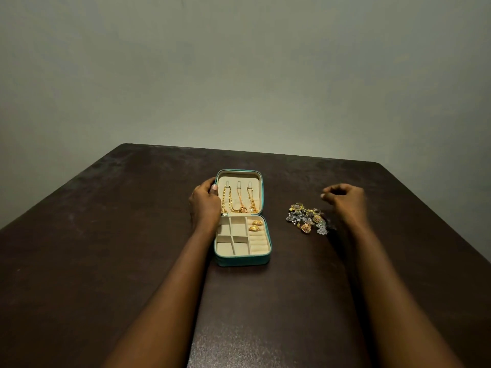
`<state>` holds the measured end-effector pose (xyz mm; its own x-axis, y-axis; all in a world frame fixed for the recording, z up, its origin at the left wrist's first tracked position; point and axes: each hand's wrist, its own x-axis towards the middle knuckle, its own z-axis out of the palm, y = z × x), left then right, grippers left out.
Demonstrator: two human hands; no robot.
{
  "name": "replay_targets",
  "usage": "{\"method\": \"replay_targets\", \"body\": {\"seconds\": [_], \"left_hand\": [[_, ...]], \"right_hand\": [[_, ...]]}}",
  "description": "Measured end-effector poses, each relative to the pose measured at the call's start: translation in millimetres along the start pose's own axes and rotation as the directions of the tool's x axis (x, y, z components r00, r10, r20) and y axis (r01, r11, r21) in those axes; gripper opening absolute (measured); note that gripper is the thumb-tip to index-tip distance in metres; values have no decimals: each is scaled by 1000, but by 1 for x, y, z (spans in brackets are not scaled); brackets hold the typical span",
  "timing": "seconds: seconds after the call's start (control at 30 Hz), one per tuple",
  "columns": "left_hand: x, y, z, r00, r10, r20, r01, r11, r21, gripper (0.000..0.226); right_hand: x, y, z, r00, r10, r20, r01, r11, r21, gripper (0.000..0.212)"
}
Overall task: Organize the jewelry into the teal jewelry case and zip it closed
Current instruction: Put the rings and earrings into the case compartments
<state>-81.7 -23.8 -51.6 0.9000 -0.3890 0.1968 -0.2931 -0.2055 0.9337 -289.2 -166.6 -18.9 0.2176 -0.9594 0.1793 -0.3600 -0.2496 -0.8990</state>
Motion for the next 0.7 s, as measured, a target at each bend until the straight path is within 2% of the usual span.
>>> {"method": "replay_targets", "body": {"seconds": [0.13,0.3,0.47,0.57,0.7], "left_hand": [[-1,0,0,1000,1,0,-1,1000,-11,31],[-1,0,0,1000,-6,6,6,1000,-16,30],[-1,1,0,1000,-4,9,4,1000,-31,30],[0,-1,0,1000,-9,13,9,999,-36,30],[1,-1,1,1000,-8,14,8,1000,-29,30]], "right_hand": [[3,9,6,999,-45,7,46,983,-176,16],[-1,8,19,964,-139,227,225,881,-416,22],[-4,8,32,943,-140,301,294,770,-566,24],[-5,6,34,947,-138,291,290,755,-587,20],[-9,5,31,951,-172,256,290,785,-548,21]]}}
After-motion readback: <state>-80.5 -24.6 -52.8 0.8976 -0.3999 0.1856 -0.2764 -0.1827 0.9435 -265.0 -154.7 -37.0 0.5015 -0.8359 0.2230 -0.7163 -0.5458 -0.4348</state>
